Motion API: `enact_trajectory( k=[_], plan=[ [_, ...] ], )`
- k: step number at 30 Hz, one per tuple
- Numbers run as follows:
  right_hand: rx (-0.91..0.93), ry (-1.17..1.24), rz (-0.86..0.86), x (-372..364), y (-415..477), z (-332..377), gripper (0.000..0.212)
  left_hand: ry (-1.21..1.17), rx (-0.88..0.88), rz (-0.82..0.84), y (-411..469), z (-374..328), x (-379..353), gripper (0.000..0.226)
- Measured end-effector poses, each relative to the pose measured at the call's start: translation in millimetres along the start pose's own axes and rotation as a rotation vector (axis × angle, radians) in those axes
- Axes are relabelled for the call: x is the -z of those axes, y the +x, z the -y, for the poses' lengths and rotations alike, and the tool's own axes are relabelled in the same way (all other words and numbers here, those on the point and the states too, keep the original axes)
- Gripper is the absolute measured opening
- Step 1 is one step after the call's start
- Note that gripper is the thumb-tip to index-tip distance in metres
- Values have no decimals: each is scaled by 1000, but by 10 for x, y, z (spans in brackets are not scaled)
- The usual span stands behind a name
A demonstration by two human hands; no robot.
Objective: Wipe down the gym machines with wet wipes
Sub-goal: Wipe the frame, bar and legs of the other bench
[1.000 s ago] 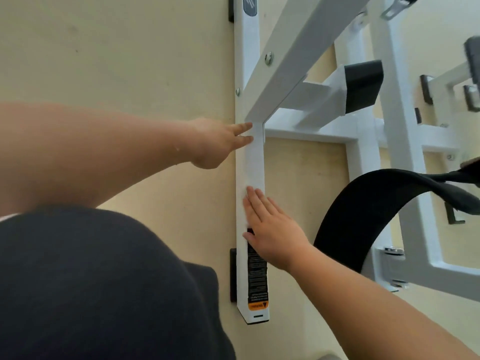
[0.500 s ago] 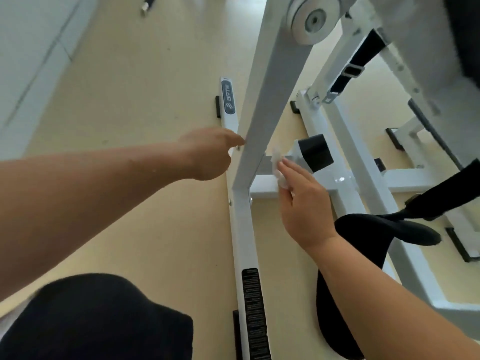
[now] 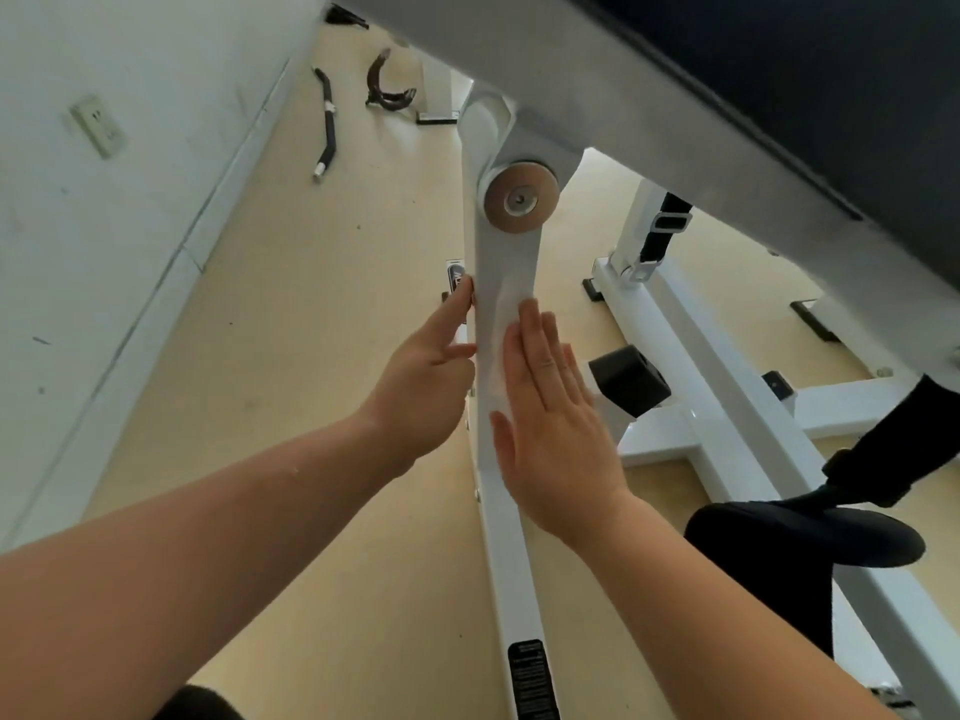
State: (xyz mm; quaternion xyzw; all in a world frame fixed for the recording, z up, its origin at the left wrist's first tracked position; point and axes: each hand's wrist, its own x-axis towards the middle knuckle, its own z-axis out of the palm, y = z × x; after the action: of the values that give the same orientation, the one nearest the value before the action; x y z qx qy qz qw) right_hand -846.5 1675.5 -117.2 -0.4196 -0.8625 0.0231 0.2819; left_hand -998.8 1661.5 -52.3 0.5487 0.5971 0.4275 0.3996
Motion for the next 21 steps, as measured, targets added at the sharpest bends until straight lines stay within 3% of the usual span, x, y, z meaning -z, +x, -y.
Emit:
enact_trajectory(
  k=[5, 9, 12, 14, 18, 21],
  plan=[
    [33, -297, -17, -29, 447, 19, 95, -127, -25, -43, 19, 25, 16, 62],
    [83, -429, -48, -165, 520, -70, 95, -150, -26, -25, 42, 78, 73, 59],
    [173, -535, 64, -318, 246, -334, 103, -163, -3, -10, 59, 96, 104, 66],
    [152, -550, 79, -302, 154, -423, 109, -162, 5, -5, 67, 101, 114, 68],
    [93, -446, -81, -164, 435, -149, 97, -175, -6, -1, 77, 120, 90, 68],
    [112, -455, -82, -204, 553, -13, 97, -183, -25, -10, 65, 166, 90, 62]
  ],
)
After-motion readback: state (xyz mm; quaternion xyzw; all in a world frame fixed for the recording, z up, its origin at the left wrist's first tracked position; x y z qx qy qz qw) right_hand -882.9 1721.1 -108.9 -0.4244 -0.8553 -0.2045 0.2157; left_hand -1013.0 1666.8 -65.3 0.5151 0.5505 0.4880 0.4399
